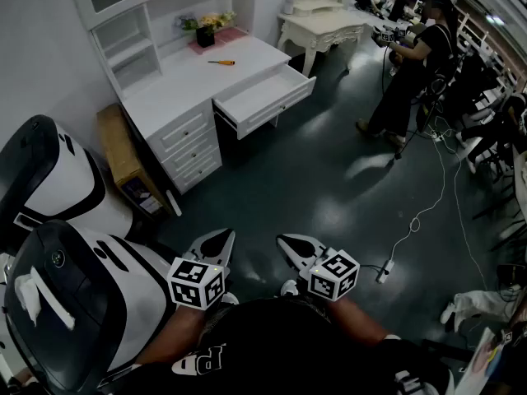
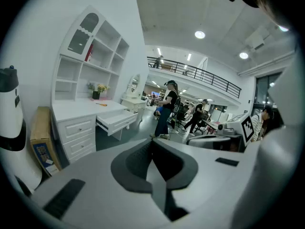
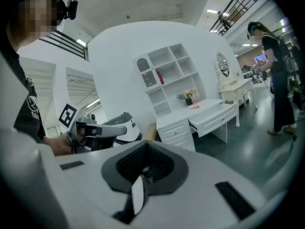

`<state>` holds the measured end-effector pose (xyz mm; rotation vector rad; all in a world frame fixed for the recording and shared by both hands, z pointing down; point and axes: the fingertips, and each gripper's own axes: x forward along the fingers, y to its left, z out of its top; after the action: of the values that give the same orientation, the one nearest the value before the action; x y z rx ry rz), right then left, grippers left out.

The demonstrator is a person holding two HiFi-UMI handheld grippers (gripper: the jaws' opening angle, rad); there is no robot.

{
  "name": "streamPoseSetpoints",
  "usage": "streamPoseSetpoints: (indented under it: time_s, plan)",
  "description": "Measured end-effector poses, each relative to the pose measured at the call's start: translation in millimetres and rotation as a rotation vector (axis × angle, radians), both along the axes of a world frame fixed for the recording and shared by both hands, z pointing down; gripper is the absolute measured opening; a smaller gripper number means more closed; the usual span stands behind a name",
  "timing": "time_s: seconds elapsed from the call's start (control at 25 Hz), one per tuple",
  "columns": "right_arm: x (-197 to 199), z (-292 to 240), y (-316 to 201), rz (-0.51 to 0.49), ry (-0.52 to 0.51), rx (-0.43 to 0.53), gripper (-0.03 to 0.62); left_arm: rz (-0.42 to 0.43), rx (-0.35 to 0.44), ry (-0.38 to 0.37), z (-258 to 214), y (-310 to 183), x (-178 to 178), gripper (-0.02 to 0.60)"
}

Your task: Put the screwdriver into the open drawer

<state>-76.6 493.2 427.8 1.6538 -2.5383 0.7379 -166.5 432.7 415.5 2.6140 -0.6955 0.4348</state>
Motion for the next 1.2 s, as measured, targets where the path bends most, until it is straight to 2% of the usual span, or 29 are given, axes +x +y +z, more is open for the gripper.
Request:
streamPoseSetpoints:
  time_s: [0.64, 0.88, 1.2]
  plan:
    - [-2, 0, 9, 0.012, -0.007, 0.002, 0.006, 0.017, 0.014, 0.004, -4, 8, 1, 0.011]
    - [-13, 3, 5, 0.019, -0.054, -0.017, 0.008, 0.022, 0.006, 0.004, 1, 3, -9, 0.011]
    - [-46, 1, -8, 0.008, 0.009, 0.002, 0.011, 0.006, 0.010, 0.012, 1, -11, -39, 0.011]
